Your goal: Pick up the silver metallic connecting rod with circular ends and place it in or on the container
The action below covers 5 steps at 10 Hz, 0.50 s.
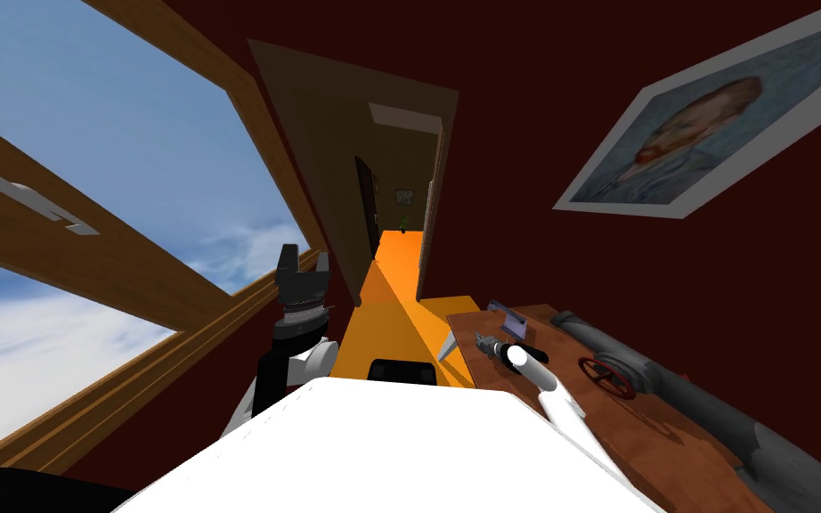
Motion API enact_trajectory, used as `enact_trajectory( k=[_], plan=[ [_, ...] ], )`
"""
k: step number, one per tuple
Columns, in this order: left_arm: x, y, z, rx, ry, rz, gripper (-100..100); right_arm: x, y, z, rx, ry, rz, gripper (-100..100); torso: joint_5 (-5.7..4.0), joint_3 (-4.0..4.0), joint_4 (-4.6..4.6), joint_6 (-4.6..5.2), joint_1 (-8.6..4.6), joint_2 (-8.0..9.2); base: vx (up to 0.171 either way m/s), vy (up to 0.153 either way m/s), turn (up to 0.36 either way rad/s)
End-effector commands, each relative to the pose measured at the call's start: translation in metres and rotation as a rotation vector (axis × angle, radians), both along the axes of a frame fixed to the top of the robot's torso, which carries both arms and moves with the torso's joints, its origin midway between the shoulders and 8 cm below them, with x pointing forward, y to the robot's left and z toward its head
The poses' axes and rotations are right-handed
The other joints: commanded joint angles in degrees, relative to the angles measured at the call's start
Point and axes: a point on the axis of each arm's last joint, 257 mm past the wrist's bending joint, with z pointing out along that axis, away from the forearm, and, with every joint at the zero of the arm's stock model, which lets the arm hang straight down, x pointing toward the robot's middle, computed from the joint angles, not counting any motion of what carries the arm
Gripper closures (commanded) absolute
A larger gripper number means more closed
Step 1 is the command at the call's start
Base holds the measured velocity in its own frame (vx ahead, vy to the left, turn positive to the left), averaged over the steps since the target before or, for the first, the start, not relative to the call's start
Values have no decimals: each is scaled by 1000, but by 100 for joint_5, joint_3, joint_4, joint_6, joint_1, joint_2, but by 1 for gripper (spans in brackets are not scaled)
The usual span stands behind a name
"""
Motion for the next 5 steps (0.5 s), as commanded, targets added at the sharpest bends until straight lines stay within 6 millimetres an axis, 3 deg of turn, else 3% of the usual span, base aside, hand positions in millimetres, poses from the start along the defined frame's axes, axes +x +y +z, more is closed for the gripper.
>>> enact_trajectory(
  k=[1, 3, 5],
  plan=[
    [0, 0, 0, 0, 0, 0, 0, 1, -20, 2, -84, -8, 38, 100, 0, 0, 0, 0, 0, 0, 101, 58, 56],
    [0, 0, 0, 0, 0, 0, 0, 2, -33, 5, -144, -12, 65, 100, 2, 0, 0, 1, -8, -1, 80, 47, 42],
    [0, 0, 0, 0, 0, 0, 0, -1, -59, 9, -273, -4, 135, 100, 0, 8, 2, -1, -17, 15, 72, 32, 54]
  ],
)
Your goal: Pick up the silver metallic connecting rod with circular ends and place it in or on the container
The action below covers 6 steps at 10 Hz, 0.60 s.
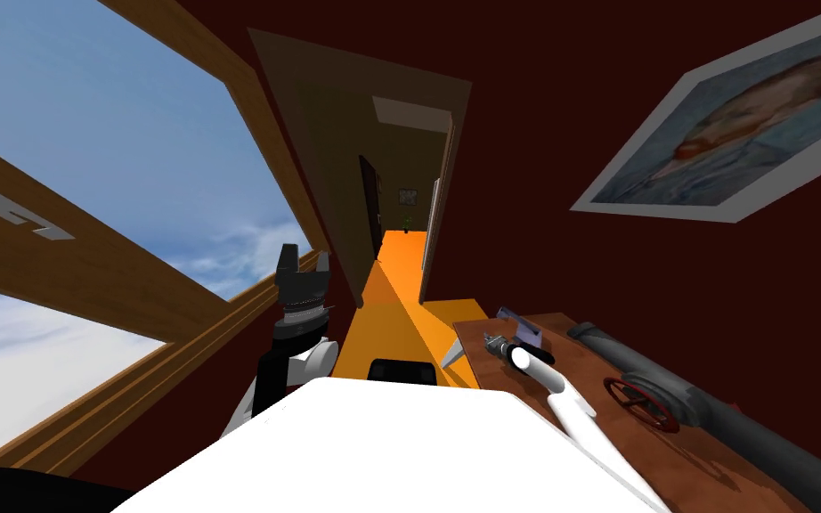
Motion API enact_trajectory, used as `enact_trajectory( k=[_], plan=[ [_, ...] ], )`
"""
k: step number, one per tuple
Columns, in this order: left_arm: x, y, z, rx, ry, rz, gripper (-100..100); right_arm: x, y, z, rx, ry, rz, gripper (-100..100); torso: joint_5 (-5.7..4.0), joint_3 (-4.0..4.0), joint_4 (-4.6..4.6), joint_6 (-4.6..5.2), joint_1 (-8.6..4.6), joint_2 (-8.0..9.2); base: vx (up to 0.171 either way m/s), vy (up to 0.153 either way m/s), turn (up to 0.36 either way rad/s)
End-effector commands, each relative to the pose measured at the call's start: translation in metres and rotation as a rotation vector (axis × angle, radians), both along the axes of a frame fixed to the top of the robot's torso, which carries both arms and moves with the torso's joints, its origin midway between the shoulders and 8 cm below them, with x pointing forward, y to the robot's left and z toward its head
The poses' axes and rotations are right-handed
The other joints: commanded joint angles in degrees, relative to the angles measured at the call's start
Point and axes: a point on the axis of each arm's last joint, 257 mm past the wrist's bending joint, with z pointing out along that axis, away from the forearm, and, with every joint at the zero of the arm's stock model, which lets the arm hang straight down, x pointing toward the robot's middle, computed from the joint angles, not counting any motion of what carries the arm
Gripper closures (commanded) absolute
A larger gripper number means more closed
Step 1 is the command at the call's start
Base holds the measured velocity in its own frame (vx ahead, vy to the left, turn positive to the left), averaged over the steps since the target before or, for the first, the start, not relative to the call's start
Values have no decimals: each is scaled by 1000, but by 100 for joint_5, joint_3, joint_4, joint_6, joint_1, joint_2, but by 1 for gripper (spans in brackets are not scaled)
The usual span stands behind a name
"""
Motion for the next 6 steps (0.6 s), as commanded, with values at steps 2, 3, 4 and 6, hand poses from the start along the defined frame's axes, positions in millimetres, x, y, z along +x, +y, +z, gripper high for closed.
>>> enact_trajectory(
  k=[2, 3, 4, 6],
  plan=[
    [0, 0, 0, 0, 0, 0, 0, -1, -26, 7, -122, -2, 63, 100, 1, 3, 1, 0, -1, 7, 62, 24, 38],
    [0, 0, 0, 0, 0, 0, 0, -7, -39, 7, -193, 22, 111, 100, 3, 5, 3, -4, -3, 8, 104, 28, 92],
    [0, 0, 0, 0, 0, 0, 0, -4, -41, 10, -201, 6, 108, 100, 5, -1, 1, -9, 1, -4, 84, 9, 17],
    [0, 0, 0, 0, 0, 0, 0, -8, -56, 13, -283, 16, 157, 100, 6, 2, 0, -10, -6, 4, 63, 2, 34]
  ],
)
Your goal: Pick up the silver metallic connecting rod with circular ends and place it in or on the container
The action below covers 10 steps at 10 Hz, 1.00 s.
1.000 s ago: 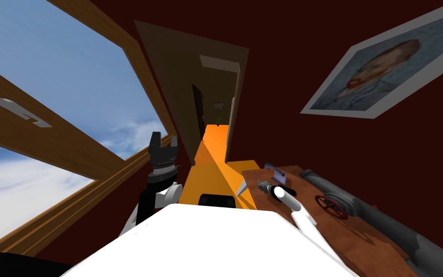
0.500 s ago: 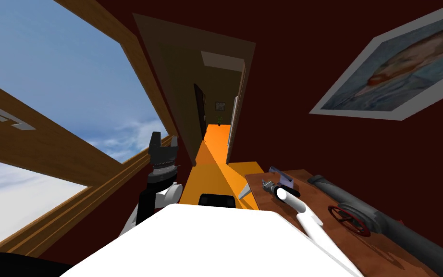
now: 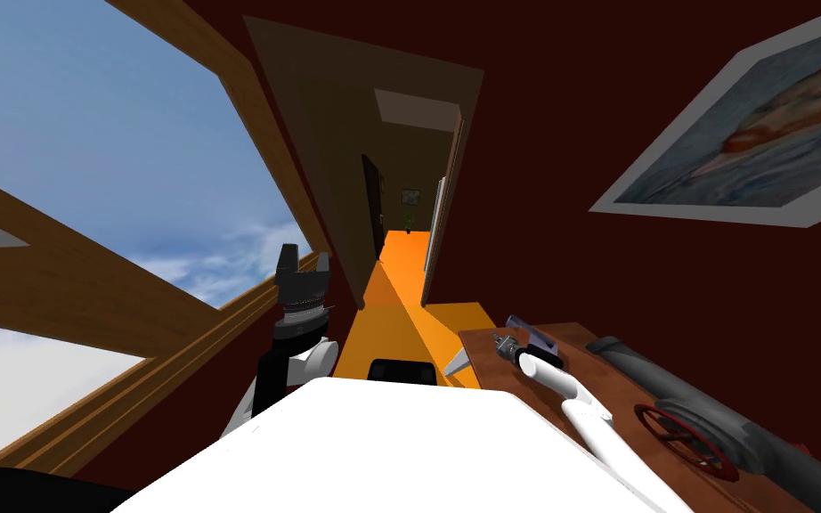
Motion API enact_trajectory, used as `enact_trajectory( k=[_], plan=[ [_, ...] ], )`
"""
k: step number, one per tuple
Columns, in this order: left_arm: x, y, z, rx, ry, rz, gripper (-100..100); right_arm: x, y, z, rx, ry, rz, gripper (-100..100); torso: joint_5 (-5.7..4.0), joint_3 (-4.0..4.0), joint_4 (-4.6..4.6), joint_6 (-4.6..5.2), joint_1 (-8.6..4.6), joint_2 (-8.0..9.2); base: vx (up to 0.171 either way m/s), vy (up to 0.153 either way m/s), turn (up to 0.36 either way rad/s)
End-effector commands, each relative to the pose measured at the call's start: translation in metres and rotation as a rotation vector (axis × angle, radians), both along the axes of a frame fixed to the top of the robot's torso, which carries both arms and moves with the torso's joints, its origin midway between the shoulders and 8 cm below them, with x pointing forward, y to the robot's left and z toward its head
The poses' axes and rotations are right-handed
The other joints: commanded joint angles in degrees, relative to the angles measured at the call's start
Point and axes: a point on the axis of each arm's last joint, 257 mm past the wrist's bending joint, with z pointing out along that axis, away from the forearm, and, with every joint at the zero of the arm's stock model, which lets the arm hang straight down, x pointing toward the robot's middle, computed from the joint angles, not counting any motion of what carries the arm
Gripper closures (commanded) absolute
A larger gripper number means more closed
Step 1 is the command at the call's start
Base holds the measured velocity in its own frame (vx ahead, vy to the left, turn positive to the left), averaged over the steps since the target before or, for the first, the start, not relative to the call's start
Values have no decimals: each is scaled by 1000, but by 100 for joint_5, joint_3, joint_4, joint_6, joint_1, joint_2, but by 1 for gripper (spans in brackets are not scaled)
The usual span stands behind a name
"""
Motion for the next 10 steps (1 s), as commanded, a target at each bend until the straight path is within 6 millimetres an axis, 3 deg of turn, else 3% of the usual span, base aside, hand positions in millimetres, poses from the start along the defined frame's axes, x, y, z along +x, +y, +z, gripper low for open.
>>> enact_trajectory(
  k=[1, 2, 3, 4, 9, 10],
  plan=[
    [0, 0, 0, 0, 0, 0, 0, -6, -18, 2, -98, 24, 64, 100, 0, 0, 0, 0, 0, 0, 74, 16, 59],
    [0, 0, 0, 0, 0, 0, 0, -3, -19, 5, -104, 10, 64, 100, 1, -3, -2, -4, 5, -5, 66, 13, 26],
    [0, 0, 0, 0, 0, 0, 0, -11, -34, 6, -187, 40, 122, 100, 4, -2, -2, -5, 8, -3, 73, 21, 53],
    [0, 0, 0, 0, 0, 0, 0, -8, -34, 9, -193, 27, 122, 100, 7, -4, -3, -8, 12, -6, 54, 5, 27],
    [0, 0, 0, 0, 0, 0, 0, -28, -78, 20, -459, 106, 326, 100, 13, -5, -8, -16, 15, -2, 58, 1, 38],
    [0, 0, 0, 0, 0, 0, 0, -26, -78, 22, -463, 96, 327, 100, 15, -8, -10, -15, 15, -5, 55, 0, 24]
  ],
)
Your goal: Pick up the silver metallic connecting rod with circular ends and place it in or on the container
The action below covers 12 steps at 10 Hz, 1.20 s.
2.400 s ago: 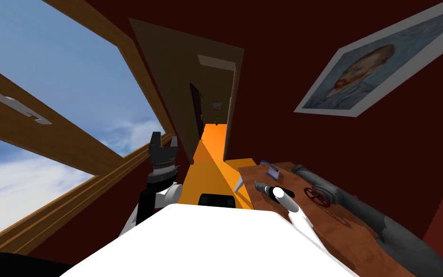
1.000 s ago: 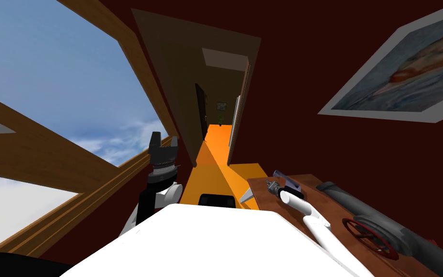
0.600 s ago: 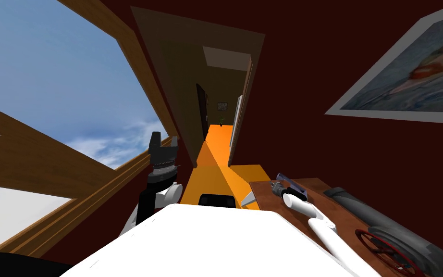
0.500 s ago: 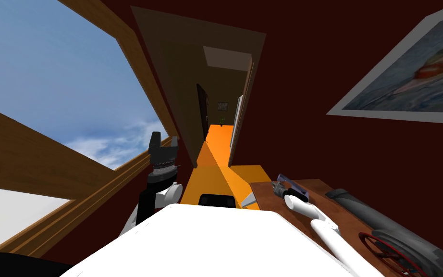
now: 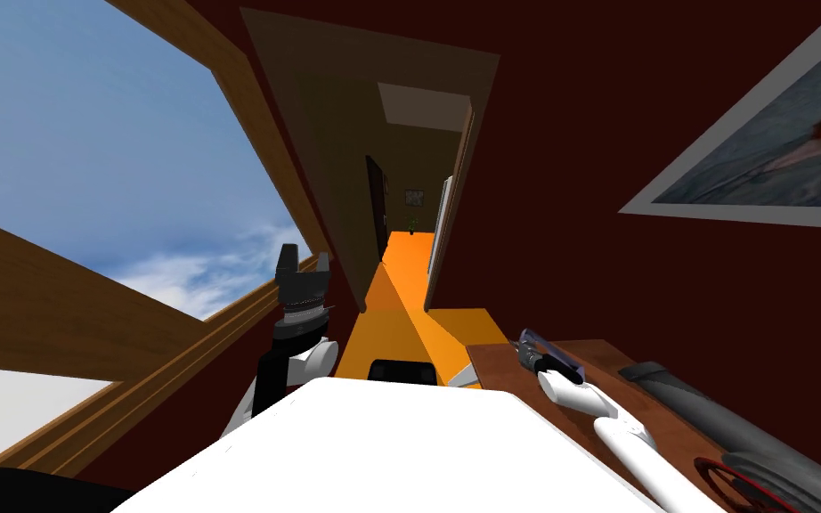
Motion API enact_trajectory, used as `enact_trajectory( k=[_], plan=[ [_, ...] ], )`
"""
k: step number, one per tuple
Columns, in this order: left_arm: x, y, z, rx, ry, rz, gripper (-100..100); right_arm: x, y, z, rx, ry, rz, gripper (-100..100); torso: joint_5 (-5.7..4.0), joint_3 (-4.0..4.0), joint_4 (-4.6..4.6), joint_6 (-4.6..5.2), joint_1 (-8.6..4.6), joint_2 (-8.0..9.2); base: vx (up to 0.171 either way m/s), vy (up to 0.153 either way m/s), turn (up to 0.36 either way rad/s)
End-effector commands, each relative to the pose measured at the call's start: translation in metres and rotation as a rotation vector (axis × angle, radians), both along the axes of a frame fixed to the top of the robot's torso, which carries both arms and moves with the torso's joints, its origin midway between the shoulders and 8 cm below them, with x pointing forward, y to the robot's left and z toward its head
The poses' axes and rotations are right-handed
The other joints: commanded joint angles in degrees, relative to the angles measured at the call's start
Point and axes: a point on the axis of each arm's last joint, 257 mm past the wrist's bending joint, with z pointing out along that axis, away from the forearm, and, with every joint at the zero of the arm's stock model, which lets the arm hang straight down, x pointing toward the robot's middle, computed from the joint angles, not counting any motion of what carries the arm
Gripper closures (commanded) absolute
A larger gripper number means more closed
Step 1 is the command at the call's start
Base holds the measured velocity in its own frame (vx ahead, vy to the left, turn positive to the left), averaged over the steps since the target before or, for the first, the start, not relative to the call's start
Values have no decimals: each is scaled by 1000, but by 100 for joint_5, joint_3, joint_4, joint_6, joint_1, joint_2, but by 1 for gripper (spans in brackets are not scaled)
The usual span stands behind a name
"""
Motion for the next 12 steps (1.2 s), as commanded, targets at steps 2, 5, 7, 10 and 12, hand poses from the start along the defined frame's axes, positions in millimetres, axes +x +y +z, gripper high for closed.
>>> enact_trajectory(
  k=[2, 5, 7, 10, 12],
  plan=[
    [0, 0, 0, 0, 0, 0, 0, -7, -16, 5, -104, 37, 88, 100, 3, -5, -3, -1, 6, -7, 68, 14, 44],
    [0, 0, 0, 0, 0, 0, 0, -13, -27, 11, -192, 65, 169, 100, 5, -1, -5, 1, 7, 3, 32, 3, 23],
    [0, 0, 0, 0, 0, 0, 0, -21, -37, 15, -276, 101, 252, 100, 8, -6, -7, -3, 10, -5, 54, 6, 40],
    [0, 0, 0, 0, 0, 0, 0, -42, -57, 21, -427, 199, 416, 100, 10, -10, -9, -8, 13, -9, 54, 0, 47],
    [0, 0, 0, 0, 0, 0, 0, -52, -64, 24, -495, 242, 504, 100, 12, -8, -9, -9, 14, -6, 49, -1, 39]
  ],
)
